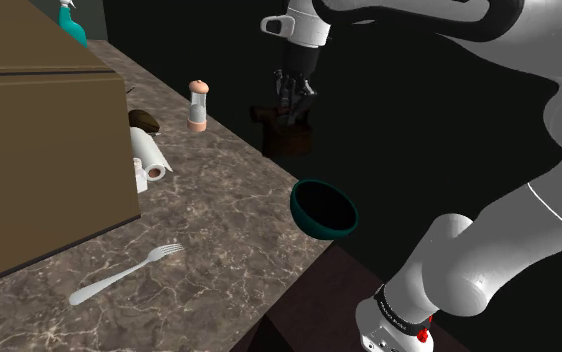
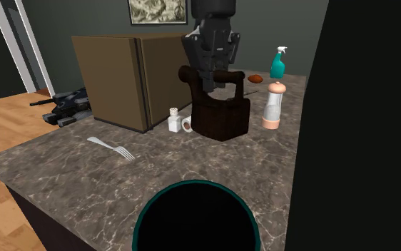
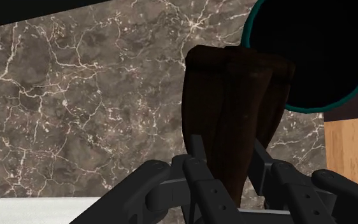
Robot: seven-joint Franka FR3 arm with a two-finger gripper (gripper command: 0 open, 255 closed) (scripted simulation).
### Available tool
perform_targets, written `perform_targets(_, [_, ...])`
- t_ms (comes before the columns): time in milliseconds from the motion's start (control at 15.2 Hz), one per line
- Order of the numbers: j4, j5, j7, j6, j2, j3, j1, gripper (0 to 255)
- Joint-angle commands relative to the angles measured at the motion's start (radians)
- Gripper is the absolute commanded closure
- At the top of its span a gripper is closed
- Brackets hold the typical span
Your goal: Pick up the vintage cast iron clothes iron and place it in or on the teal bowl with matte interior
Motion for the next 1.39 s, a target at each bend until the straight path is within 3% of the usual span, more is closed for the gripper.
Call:
perform_targets(0, [-0.080, 0.001, -0.009, -0.007, -0.088, -0.006, -0.002, 255])
perform_targets(726, [-0.377, -0.011, -0.056, -0.147, -0.528, -0.039, -0.010, 255])
perform_targets(1320, [-0.523, -0.012, -0.050, -0.039, -0.564, -0.041, -0.010, 255])
